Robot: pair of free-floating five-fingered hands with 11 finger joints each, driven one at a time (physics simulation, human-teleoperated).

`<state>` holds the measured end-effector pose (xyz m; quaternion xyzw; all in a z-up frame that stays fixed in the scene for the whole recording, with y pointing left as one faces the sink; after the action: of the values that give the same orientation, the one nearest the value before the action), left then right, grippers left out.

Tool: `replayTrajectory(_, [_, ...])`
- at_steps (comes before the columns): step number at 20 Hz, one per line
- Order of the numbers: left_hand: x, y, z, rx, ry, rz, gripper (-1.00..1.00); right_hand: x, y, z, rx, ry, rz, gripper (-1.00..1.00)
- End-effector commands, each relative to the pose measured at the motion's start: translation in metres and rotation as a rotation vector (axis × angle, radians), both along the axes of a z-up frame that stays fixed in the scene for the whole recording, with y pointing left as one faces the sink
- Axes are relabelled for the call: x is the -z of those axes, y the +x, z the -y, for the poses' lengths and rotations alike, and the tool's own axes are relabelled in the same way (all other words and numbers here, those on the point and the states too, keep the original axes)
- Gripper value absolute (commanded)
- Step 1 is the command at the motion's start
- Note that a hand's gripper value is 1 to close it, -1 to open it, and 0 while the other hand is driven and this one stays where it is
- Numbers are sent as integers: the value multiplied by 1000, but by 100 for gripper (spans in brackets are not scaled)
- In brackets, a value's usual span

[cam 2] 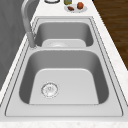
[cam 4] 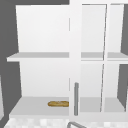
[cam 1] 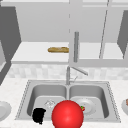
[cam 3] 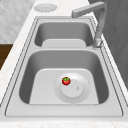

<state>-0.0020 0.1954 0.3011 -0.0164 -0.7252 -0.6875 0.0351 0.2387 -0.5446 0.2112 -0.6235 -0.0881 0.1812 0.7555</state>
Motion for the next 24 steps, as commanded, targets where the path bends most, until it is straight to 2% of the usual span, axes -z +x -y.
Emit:
replayTrajectory(1, [0,0,0,0,0,0,0,9,0,-3,-4,0,-48,-100])
replayTrajectory(7, [0,0,0,0,0,0,0,14,-3,-16,5,-13,-42,-100])
replayTrajectory(11, [0,0,0,0,0,0,0,15,2,-13,-17,8,-27,-100])
replayTrajectory(16, [0,0,0,0,0,0,0,25,14,-12,-54,43,-43,-100])
replayTrajectory(19, [0,0,0,0,0,0,0,31,19,-12,-108,75,-51,-100])
replayTrajectory(24, [0,0,0,0,0,0,0,44,23,-12,-152,118,-70,-100])
